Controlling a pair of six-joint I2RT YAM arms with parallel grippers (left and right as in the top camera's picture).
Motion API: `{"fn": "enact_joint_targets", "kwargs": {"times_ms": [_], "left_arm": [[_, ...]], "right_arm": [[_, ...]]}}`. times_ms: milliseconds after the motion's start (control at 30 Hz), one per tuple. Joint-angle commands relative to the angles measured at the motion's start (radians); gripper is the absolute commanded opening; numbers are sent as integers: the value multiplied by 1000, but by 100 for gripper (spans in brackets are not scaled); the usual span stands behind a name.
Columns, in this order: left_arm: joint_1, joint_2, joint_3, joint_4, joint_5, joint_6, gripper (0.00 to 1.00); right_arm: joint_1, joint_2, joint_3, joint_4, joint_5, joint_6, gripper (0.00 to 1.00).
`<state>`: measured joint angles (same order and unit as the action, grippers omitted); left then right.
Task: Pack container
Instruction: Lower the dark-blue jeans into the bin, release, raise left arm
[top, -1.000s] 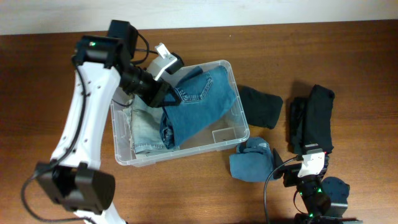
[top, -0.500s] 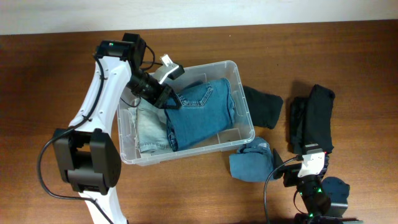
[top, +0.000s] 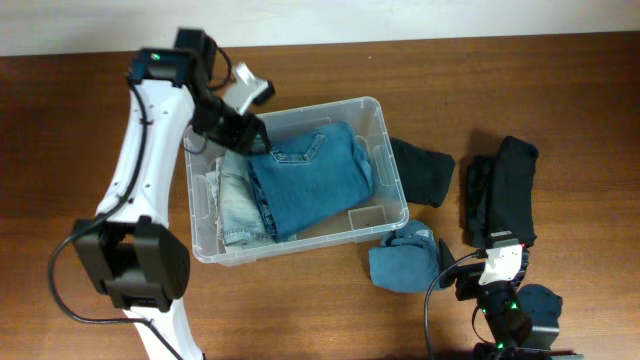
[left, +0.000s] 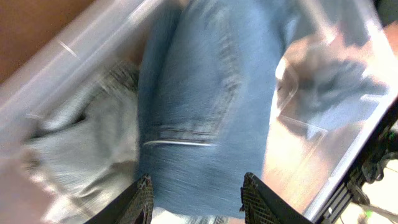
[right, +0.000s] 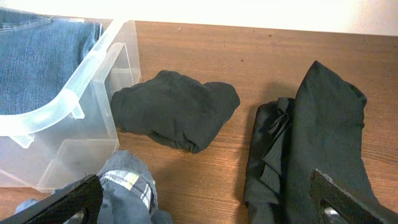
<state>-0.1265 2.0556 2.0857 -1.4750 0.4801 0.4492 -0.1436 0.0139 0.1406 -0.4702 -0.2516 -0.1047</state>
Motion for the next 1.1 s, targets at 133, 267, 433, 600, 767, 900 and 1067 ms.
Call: {"fn": "enact_joint_targets", "kwargs": {"times_ms": [133,267,433,600,767,900,1067], "left_arm": [[-32,-1,232,-118,-75,-53,28],[-113,0,142,-123,-292,-102,9],[-182,0,-63,-4,-454,-212,5],[-179,0,-352,211,-722,-460,1],[-159,0,-575,456,-697,-464,1],[-159,0,-602,496,-697,-464,1],[-164,-9,-434,365,-632,-472,9]], "right_arm": [[-7,-8,-6,-5,2,6,98],[-7,-8,-6,-5,2,6,98],[-7,-8,-6,-5,2,6,98],[-7,-8,-6,-5,2,6,98],[-7,-8,-6,-5,2,6,98],[-7,-8,-6,-5,2,6,98],[-7,-8,-6,-5,2,6,98]]}}
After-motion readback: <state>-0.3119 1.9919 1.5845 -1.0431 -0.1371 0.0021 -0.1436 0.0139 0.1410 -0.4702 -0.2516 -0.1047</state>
